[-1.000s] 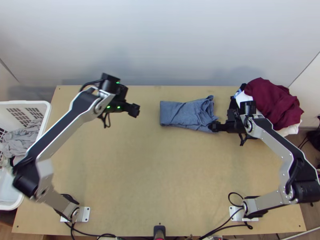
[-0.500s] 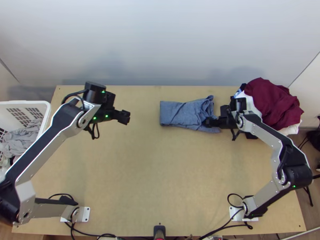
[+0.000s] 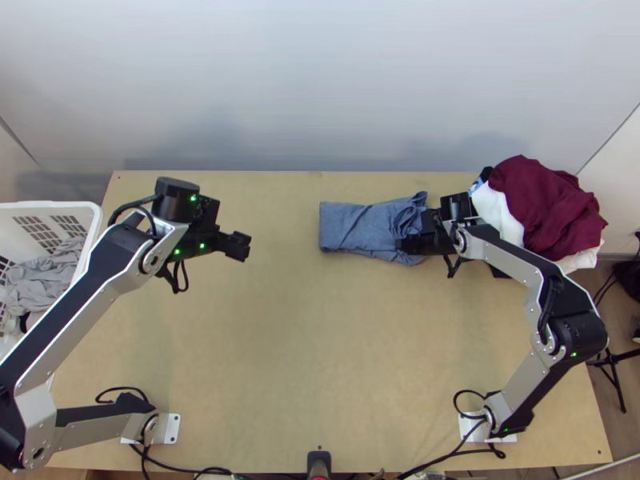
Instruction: Fold the t-shirt
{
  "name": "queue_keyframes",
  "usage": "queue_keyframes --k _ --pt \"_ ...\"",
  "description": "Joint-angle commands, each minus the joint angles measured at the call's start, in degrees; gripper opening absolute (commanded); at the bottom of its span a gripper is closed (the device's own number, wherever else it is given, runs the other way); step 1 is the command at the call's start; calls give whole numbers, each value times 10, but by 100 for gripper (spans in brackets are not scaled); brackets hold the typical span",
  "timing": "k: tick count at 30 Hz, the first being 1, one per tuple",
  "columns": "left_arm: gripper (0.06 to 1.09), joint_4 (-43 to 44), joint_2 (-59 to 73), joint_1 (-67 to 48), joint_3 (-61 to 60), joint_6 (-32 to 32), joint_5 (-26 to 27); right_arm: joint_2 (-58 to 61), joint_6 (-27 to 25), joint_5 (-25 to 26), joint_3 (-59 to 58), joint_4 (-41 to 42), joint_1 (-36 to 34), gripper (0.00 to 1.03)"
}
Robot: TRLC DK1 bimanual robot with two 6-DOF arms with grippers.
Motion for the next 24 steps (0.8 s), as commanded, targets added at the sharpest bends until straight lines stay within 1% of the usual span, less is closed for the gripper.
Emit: queue_keyframes --k 1,4,10,19,24 --pt "104 2 -38 5 -46 4 0 -33 -9 19 -9 8 11 3" --pt "104 8 -57 25 -68 14 0 -77 -1 21 18 7 8 3" --pt "104 8 -79 60 -92 29 0 -120 -1 76 111 -27 17 3" --pt "104 6 -112 84 -115 59 0 -96 0 154 241 -40 19 3" --pt "104 2 -124 102 -123 83 1 -78 13 191 331 -40 9 3"
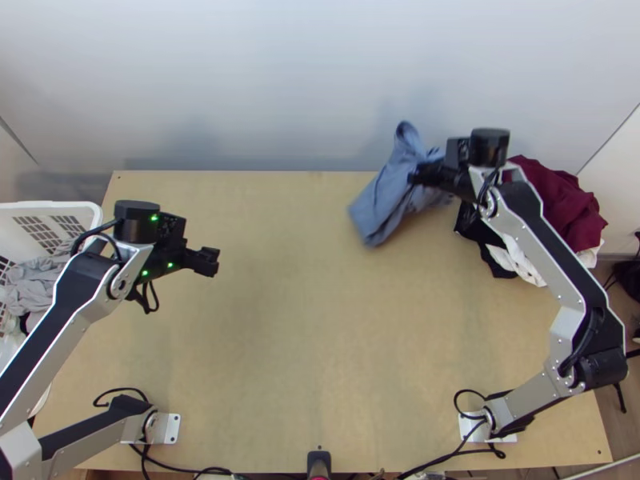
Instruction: Fold the t-shirt
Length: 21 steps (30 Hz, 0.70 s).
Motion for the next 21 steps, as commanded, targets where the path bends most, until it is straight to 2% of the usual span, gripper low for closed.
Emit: queue_keyframes --k 1,8,16,21 --pt "104 -4 -20 24 -16 30 1 20 9 53 121 -3 -11 3" --pt "104 -4 -21 31 -25 44 1 61 2 99 251 -3 -54 3" --pt "104 1 -28 32 -37 51 0 103 -2 149 394 -5 -136 3" --pt "104 6 -28 32 -43 53 1 119 -14 158 452 32 -197 3"
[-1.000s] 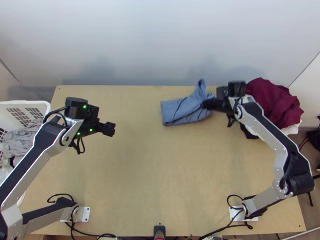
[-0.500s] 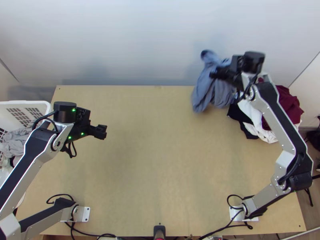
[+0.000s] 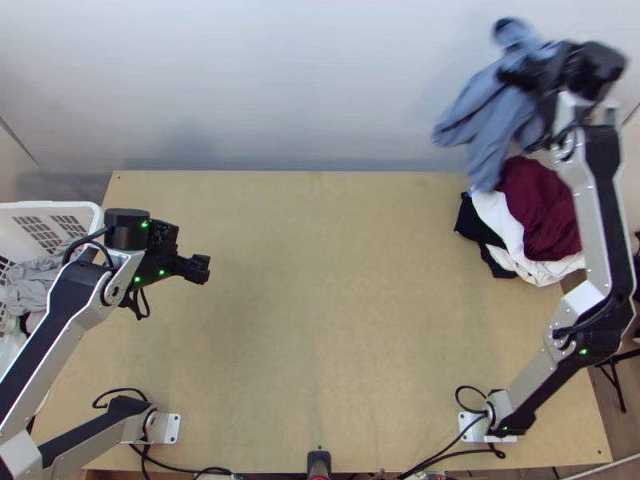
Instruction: Fold the t-shirt
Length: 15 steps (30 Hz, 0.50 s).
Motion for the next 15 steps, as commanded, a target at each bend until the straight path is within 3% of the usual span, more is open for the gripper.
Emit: queue_keyframes --k 1,6,15 --pt "104 9 -2 1 -10 3 1 26 -20 34 89 44 -77 3" --pt "104 16 0 -1 -17 -7 1 10 -16 85 81 115 -115 3" --pt "104 23 -6 -7 -39 -18 1 -65 -15 85 -51 115 -131 3"
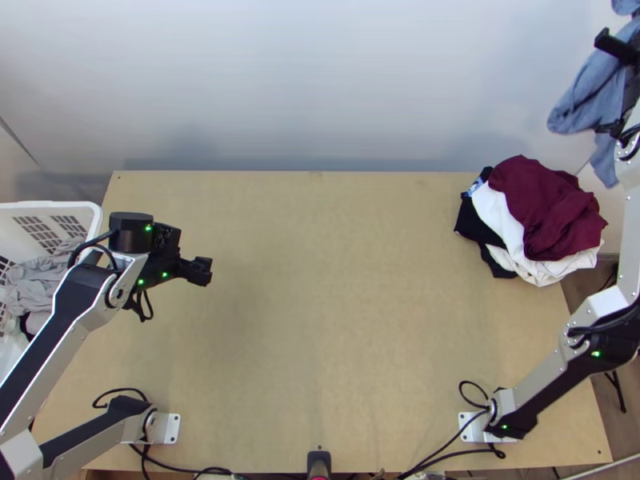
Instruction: Fold the t-shirt
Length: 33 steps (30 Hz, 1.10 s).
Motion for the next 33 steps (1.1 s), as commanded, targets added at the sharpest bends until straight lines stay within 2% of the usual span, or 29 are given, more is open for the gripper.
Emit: queue_keyframes --k 1,4,11,14,18,22,33 --pt "104 3 -9 -3 -21 -7 -1 -69 4 8 -123 11 -18 3" --pt "104 13 -20 -5 -40 -8 -1 -118 19 8 -236 31 -28 3" --pt "104 17 -41 -6 -59 -2 -1 -227 13 -2 -478 70 -62 3" --pt "104 20 -43 -6 -65 -1 -1 -277 6 -31 -584 123 -86 3" --pt "104 21 -43 -7 -68 -1 -1 -336 -14 -53 -691 134 -91 3" --pt "104 30 -43 -12 -67 -1 -1 -373 -28 -54 -763 149 -92 3" --pt "104 24 -68 -22 -78 -2 -1 -379 -62 -58 -877 179 -119 3"
